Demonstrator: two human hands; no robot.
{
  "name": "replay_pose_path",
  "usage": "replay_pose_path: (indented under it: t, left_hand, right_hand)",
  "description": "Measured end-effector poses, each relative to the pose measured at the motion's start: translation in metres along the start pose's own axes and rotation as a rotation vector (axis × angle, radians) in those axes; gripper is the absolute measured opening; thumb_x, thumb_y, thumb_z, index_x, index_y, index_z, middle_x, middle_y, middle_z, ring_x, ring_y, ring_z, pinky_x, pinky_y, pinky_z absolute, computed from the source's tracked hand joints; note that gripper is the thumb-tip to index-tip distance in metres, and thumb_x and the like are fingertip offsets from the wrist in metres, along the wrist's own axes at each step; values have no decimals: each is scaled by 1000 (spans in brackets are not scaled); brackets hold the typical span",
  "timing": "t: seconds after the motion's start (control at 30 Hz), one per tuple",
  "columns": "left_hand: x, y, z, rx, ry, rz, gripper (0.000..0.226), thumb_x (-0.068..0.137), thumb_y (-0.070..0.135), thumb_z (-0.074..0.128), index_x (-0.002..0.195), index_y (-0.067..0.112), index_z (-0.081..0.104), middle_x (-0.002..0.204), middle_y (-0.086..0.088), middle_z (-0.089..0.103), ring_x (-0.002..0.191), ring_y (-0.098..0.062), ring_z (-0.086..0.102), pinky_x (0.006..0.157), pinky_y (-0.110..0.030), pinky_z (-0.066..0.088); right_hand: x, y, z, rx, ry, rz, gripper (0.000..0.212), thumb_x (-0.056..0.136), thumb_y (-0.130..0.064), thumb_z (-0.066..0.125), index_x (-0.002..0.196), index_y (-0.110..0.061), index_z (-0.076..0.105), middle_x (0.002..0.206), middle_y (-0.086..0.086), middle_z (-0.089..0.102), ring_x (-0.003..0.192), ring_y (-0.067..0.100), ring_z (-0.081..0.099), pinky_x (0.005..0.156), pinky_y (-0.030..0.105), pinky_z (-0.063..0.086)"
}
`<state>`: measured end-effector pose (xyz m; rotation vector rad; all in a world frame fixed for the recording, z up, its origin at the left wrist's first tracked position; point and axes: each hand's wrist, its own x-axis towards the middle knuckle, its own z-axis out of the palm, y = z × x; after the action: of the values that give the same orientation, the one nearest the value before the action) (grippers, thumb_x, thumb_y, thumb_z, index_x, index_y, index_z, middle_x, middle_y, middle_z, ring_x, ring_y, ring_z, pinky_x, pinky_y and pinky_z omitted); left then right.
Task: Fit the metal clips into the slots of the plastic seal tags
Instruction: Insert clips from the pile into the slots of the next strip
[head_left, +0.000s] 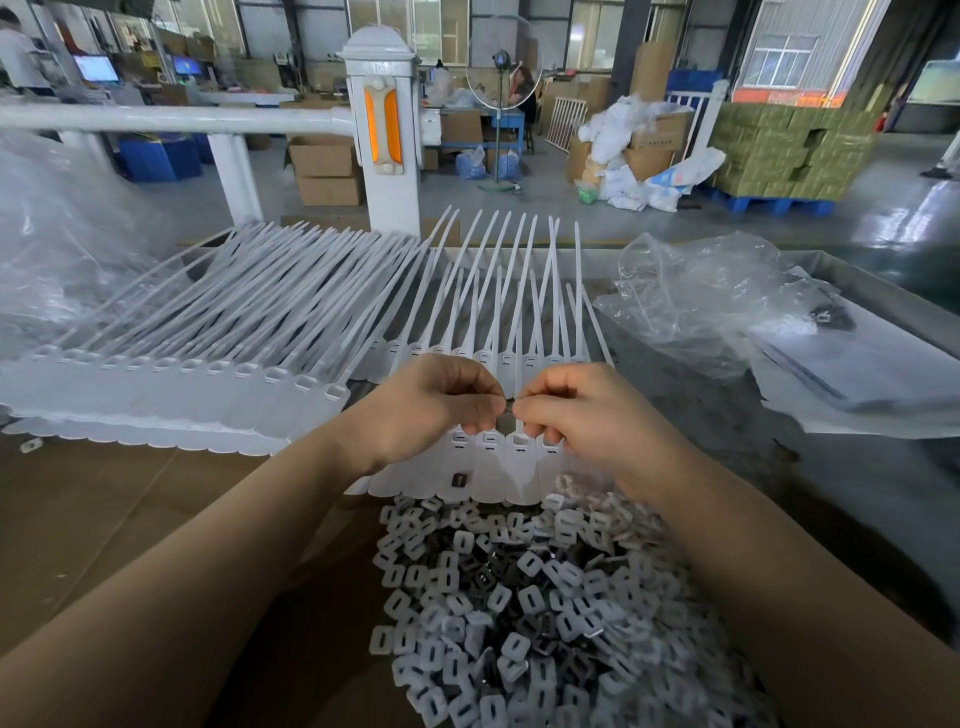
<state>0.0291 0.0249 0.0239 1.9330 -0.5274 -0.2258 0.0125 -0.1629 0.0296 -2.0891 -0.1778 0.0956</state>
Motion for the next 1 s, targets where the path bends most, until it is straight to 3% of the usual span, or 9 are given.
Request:
replay_pose_path:
  t: [0.1,0.2,0.3,0.4,0.57,0.77,1.0]
  left_hand:
    - [1,-2,1,25,48,-18,12,94,6,62,85,12,68,69,6,68,64,-2,58,62,-12,45]
    - [3,-7,2,179,122,-6,9,92,15,67,84,19,70,74,3,69,66,-6,60,64,-17,47]
    - [1,-11,3,282,125,62,11,88,12,71,86,23,73,79,7,71,72,-11,64,67,-19,51]
    - [-2,-13,4,407,101,139,18,85,8,73,88,26,75,78,17,69,70,-3,62,65,-12,46]
    - [-1,-12,10,397,151,133,8,86,17,74,91,23,77,80,16,69,72,2,61,65,-9,44]
    - [0,-11,14,498,119,149,10,86,17,75,93,23,77,88,9,68,78,-6,63,73,-22,51]
    - [-2,-7,12,626,69,259,13,88,22,73,99,25,79,89,8,66,77,-6,64,75,-34,55]
  right_hand:
    - [0,1,0,-54,31,-19,10,85,-18,67,78,-21,72,72,-4,71,60,3,61,60,20,48]
    - [1,6,0,-188,95,-31,11,85,-18,67,75,-21,72,71,-5,71,74,16,69,70,30,55]
    - [2,10,1,-281,96,-2,12,85,-22,67,75,-19,72,70,-1,71,72,22,69,66,33,56]
    - [3,12,3,-351,91,3,11,84,-24,67,74,-23,72,67,-6,70,63,16,68,54,25,50]
    - [4,13,5,-414,68,8,10,85,-28,66,75,-28,70,63,-7,70,51,16,67,40,17,40]
    - [4,11,5,-433,52,-17,7,84,-27,68,78,-28,72,71,-7,71,65,13,68,56,25,53]
    - [6,14,0,-439,27,-16,8,83,-26,72,76,-28,71,71,-10,70,61,5,64,53,19,49]
